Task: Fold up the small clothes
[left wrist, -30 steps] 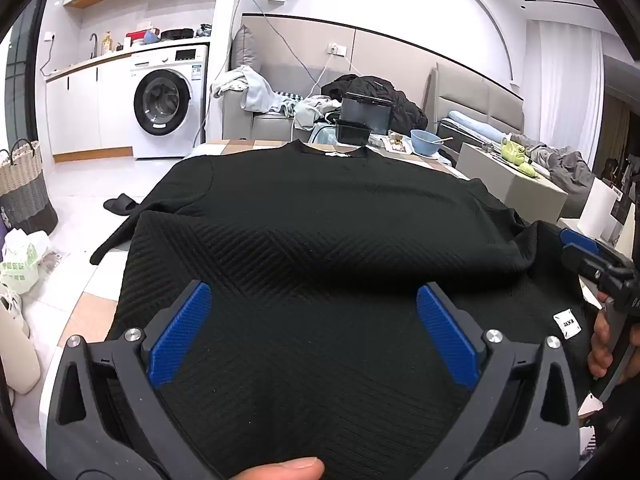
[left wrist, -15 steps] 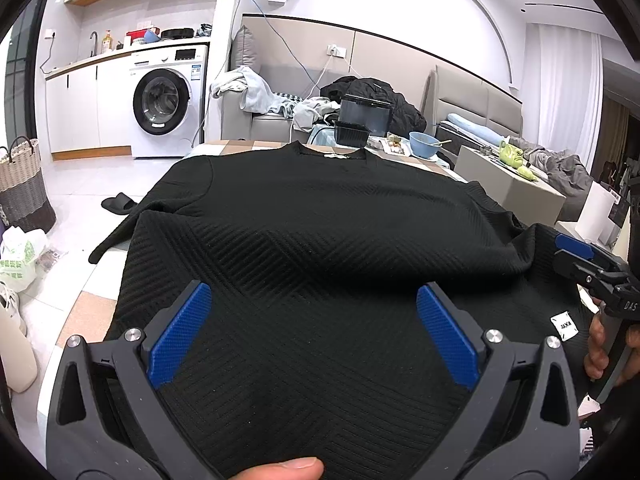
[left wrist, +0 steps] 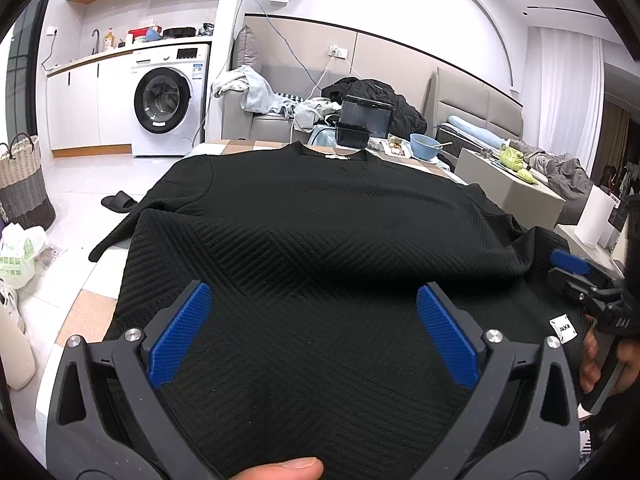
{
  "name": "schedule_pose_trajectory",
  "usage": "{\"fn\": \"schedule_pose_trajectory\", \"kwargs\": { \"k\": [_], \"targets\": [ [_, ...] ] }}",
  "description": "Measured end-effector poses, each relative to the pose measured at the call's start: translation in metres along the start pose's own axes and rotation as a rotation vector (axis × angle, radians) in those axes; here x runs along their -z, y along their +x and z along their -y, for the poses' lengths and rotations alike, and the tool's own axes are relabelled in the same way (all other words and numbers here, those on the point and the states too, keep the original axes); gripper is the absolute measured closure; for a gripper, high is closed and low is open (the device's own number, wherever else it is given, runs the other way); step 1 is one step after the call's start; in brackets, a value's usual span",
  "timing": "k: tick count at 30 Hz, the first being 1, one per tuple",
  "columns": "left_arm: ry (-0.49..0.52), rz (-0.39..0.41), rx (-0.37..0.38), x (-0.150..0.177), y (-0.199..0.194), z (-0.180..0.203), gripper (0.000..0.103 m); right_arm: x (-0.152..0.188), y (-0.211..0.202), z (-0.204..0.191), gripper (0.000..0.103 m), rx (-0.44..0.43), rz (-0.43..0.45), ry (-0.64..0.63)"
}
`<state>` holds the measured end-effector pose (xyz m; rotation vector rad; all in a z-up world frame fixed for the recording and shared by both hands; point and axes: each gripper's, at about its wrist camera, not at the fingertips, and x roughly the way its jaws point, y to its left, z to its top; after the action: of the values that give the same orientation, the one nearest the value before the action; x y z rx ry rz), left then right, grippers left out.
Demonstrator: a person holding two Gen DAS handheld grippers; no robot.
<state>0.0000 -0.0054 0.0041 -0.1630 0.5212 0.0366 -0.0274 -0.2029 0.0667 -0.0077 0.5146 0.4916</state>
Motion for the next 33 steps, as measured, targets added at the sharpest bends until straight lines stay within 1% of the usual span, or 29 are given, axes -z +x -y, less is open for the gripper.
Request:
{"fn": "schedule_pose_trajectory", "kwargs": {
  "k": [1,2,3,5,7,12,24,33],
  "targets": [
    [0.000,0.001,-0.002,-0.001,0.000,0.001,0.001,0.001,-0.008,-0.004,0.000,-0.007,0.042,-0.021],
    [-0.001,0.000,-0.004,-0.001,0.000,0.002,0.001,0.002,-0.010,-0.007,0.000,-0.022,0.051,-0.040],
    [-0.003,-0.002,0.001,-0.002,0.000,0.002,0.001,0.002,-0.007,-0.009,0.000,-0.029,0.036,-0.056],
    [-0.004,0.002,0.004,-0.004,-0.001,0.002,0.001,0.001,0.001,-0.012,0.000,-0.011,-0.009,-0.068],
    [-0.007,0.002,0.007,-0.004,-0.001,0.003,0.001,0.001,0.004,-0.011,0.000,-0.022,-0.025,-0.061],
    [-0.003,0.006,0.004,-0.005,0.000,0.008,0.001,-0.001,0.006,-0.002,0.000,-0.027,-0.017,-0.024],
    [-0.005,0.013,0.007,-0.002,0.000,0.004,0.001,0.003,0.004,-0.006,0.000,-0.014,-0.013,-0.037],
    [-0.001,0.020,0.004,-0.002,-0.003,0.009,0.001,0.001,0.005,-0.008,0.000,0.001,-0.029,-0.039]
  ]
}}
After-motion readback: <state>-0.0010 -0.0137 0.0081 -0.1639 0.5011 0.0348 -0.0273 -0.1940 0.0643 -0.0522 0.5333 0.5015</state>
